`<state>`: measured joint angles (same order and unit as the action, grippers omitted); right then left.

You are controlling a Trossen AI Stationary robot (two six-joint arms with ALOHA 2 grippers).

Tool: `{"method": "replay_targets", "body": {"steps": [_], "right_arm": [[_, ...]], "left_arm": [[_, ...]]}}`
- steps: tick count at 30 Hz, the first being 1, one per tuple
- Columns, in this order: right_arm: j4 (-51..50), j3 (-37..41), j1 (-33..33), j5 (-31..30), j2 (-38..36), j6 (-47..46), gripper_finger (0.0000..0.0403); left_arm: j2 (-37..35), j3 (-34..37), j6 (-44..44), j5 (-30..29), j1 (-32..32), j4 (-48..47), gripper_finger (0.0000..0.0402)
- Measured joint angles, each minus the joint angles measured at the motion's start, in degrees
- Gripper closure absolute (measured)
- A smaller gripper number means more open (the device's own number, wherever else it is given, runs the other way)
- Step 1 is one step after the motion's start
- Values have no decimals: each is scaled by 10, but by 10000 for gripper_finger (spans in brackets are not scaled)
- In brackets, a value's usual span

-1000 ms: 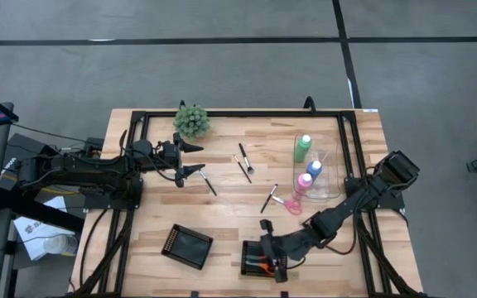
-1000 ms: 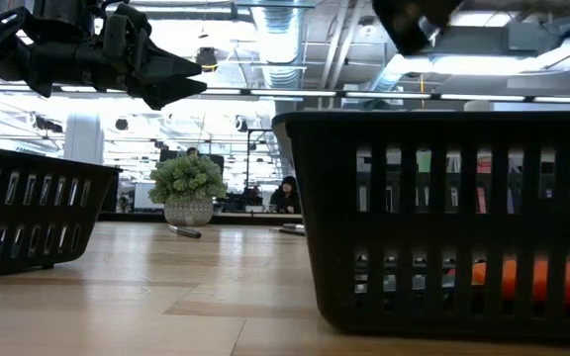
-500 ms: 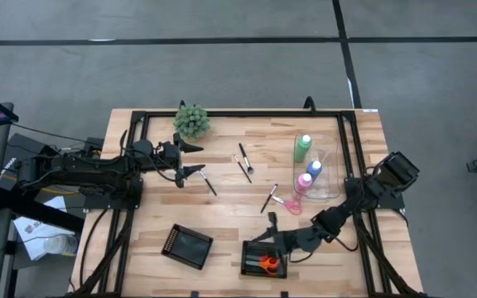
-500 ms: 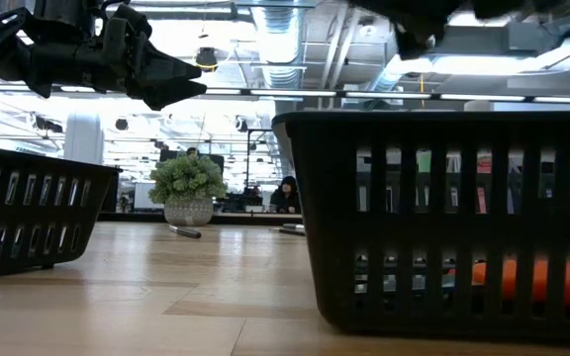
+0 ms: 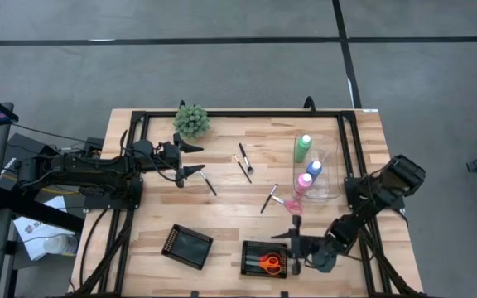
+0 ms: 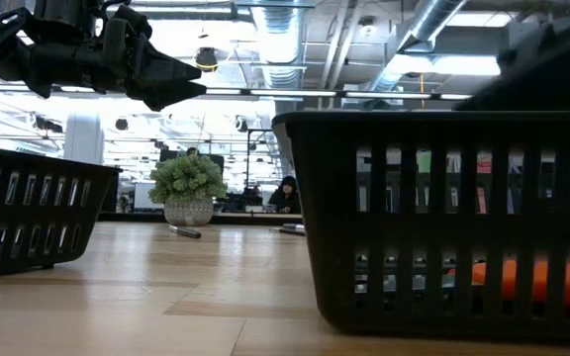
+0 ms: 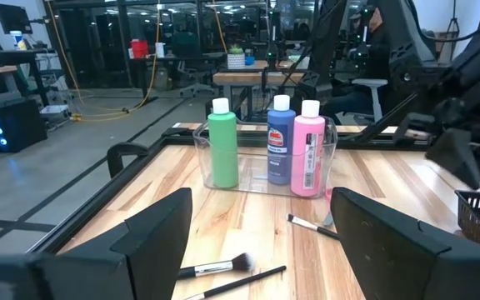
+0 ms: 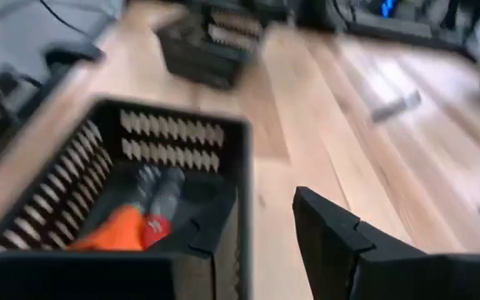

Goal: Pick & Place Paint Supplies
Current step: Put the pink scissors into the right black bin

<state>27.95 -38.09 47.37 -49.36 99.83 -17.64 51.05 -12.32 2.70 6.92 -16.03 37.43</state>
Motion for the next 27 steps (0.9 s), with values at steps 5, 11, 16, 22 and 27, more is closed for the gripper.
{"method": "replay_targets", "body": {"steps": [5, 11, 16, 22, 27], "right_arm": [[-157, -1, -3, 16, -33, -136, 267], [-300, -2, -2, 53, -103, -236, 204], [-414, -2, -3, 92, -147, -295, 174], [-486, -2, -28, 165, -149, -321, 176], [-516, -2, -59, 197, -143, -319, 177]], "left_arm": [[0, 0, 0, 0, 0, 0, 121], [0, 0, 0, 0, 0, 0, 121], [0, 0, 0, 0, 0, -1, 121], [0, 0, 0, 0, 0, -1, 121], [0, 0, 0, 0, 0, -1, 121]]}}
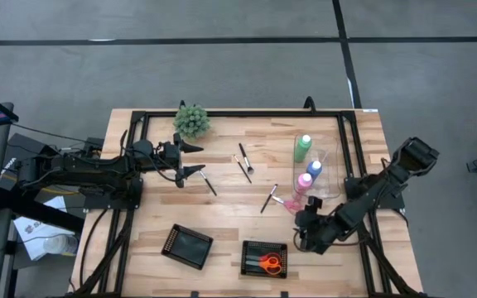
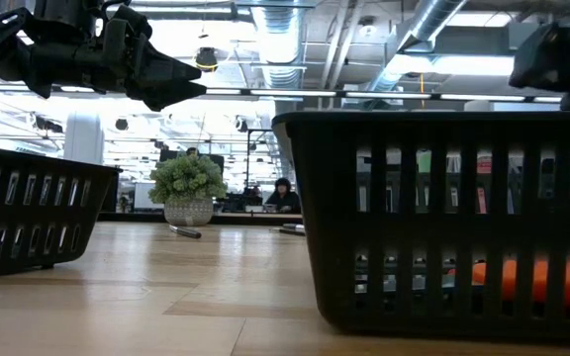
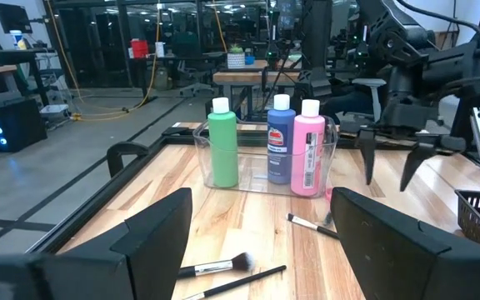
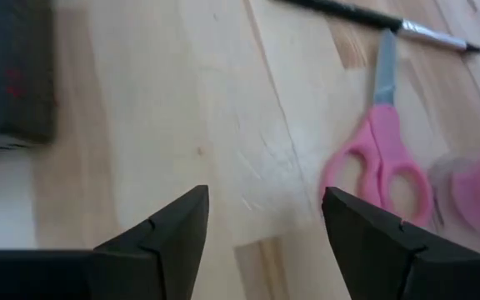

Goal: Pick & Place Paint Supplies
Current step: Put the pink scissors into the right black bin

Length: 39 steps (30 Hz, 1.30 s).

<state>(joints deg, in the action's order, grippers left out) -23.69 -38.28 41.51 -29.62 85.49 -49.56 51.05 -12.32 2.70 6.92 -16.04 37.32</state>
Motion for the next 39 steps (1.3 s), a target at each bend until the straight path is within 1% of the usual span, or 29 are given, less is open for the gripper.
{"method": "replay_targets", "body": {"steps": [4, 13, 23, 34, 39], "right_arm": [[-18, 0, -17, 26, 0, 5, 177], [-24, 0, -42, 58, 0, 15, 178], [-19, 0, -44, 52, 0, 11, 178], [-59, 0, -54, 40, 0, 15, 178], [-58, 0, -60, 39, 0, 15, 178]], "left_arm": [[0, 0, 0, 0, 0, 0, 121], [0, 0, 0, 0, 0, 0, 121], [0, 0, 0, 0, 0, 0, 121], [0, 0, 0, 0, 0, 0, 121], [0, 0, 0, 0, 0, 0, 121]]}}
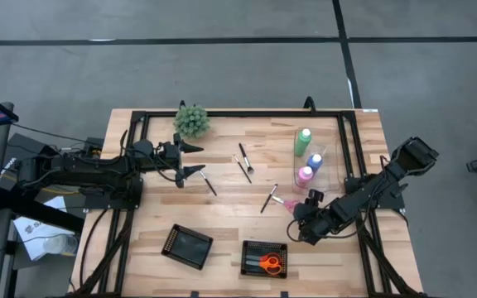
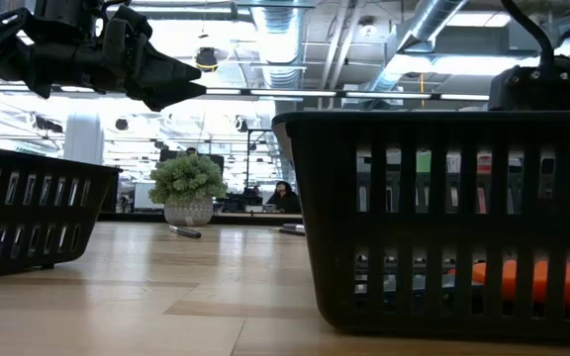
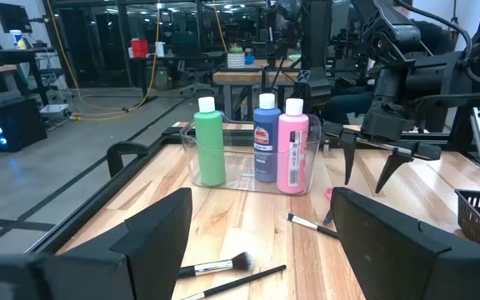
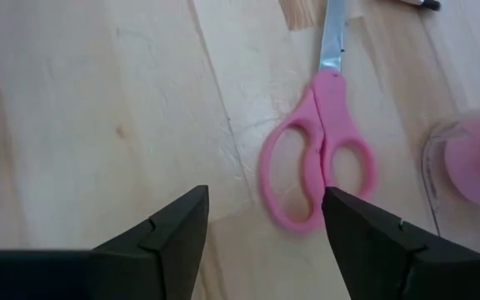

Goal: Pick & Place Paint Supplies
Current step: Put the pink scissors into the right black bin

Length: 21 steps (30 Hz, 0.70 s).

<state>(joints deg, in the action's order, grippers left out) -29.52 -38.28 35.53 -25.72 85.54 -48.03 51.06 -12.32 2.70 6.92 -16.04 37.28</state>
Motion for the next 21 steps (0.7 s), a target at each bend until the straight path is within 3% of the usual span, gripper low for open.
{"method": "replay_targets", "body": {"steps": [6, 11, 15, 21], "right_arm": [[33, 0, 8, 15, 0, 7, 190], [70, 0, 23, 1, 0, -9, 224], [71, 0, 36, -40, 0, -52, 279], [72, 0, 42, -69, 0, -89, 391]], "left_arm": [[0, 0, 0, 0, 0, 0, 121], [0, 0, 0, 0, 0, 0, 121], [0, 0, 0, 0, 0, 0, 121], [0, 0, 0, 0, 0, 0, 121]]}}
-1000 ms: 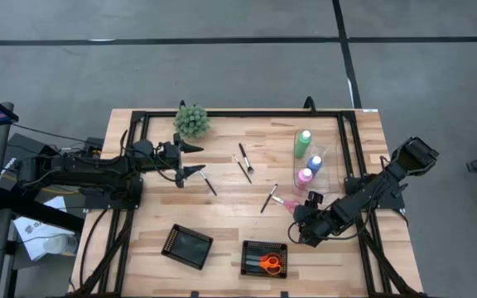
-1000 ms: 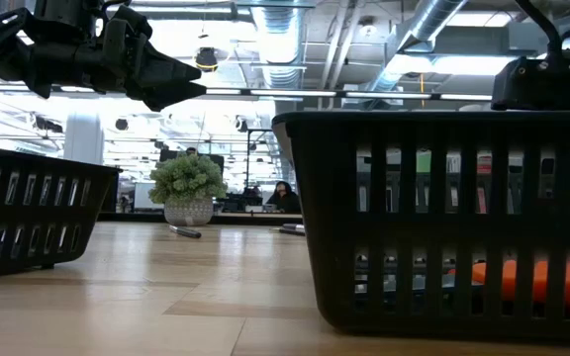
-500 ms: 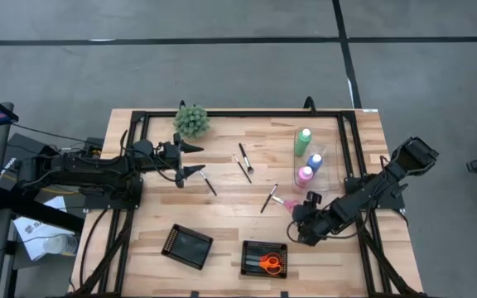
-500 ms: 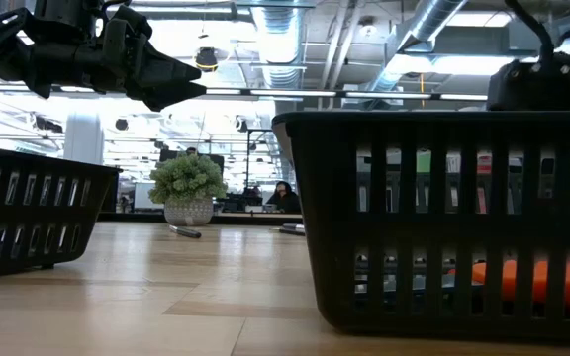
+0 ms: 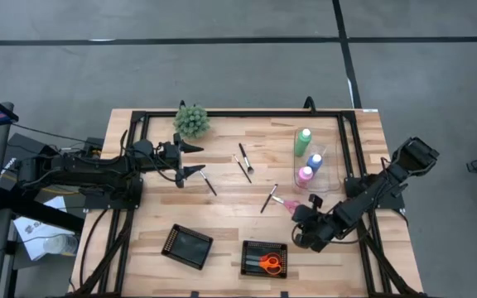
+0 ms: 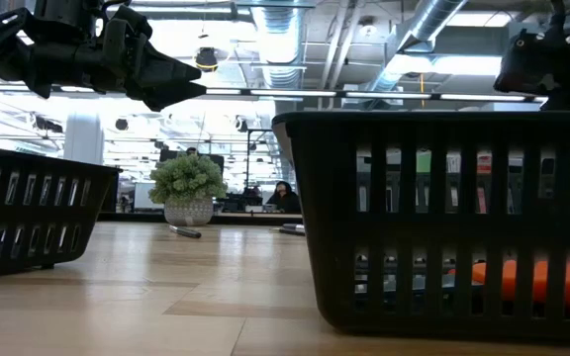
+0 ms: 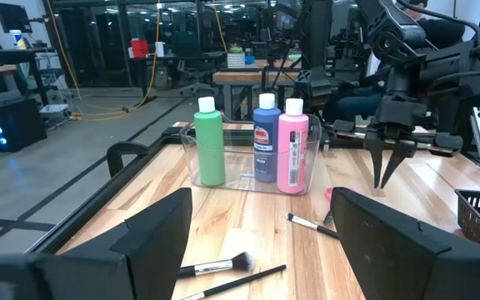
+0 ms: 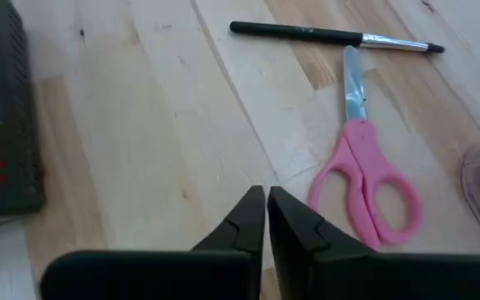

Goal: Pick & Place Paint Supplies
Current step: Put the pink scissors into the right black bin

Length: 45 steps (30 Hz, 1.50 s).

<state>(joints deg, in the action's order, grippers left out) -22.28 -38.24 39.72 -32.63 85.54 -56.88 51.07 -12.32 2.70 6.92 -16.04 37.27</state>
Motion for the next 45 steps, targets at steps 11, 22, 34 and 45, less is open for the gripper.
{"method": "replay_targets", "body": {"steps": [11, 22, 34, 45], "right_arm": [[-23, -1, -38, 6, 34, -19, 403], [-44, -59, -40, 105, 107, 6, 403], [-230, -187, 5, 140, 76, -24, 403], [-158, -199, 47, 144, 76, 50, 362]], "left_arm": [[0, 0, 0, 0, 0, -1, 121], [0, 0, 0, 0, 0, -5, 121], [0, 0, -1, 0, 0, -8, 121], [0, 0, 0, 0, 0, -9, 121]]}}
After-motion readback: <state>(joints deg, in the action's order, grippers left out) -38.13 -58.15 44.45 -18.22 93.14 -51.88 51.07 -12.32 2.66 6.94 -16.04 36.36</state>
